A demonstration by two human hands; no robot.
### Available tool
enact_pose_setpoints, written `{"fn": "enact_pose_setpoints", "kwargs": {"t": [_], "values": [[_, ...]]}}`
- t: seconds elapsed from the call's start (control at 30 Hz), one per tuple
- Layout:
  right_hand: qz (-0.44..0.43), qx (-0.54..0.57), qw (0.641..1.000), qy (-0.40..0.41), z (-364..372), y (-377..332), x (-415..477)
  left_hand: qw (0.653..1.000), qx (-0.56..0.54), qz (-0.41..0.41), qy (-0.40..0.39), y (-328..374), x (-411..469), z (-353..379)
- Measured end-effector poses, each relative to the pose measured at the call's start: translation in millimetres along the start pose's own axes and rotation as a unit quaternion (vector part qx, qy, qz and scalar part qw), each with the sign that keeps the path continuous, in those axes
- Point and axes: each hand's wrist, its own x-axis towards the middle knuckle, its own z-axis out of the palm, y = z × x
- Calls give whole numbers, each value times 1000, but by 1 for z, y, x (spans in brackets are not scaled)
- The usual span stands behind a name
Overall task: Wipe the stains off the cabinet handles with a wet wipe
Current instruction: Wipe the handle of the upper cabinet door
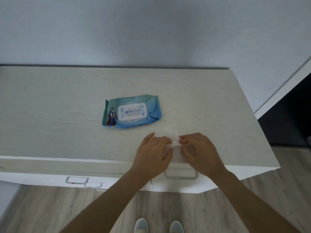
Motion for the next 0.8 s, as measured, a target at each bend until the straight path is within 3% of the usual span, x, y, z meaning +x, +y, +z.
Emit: {"fn": "enact_pose_setpoints", "kwargs": {"t": [0.17,0.23,0.4,0.57,0.7,0.8], "values": [[102,63,993,-14,4,-8,13,996,-70,-59,-22,-4,0,-1],[97,98,989,-46,6,-11,18,989,-117,-87,-23,-6,2,0],[68,39,987,-139,13,-8,26,970,-194,-134,-67,-17,3,0],[32,-1,997,-76,19,-10,24,964,-221,-140,-47,-23,3,-1],[172,109,978,41,8,-10,28,978,-162,-128,-27,-26,0,-3],[201,129,971,1,-3,2,30,985,-119,-120,-22,-25,-4,-4]]}}
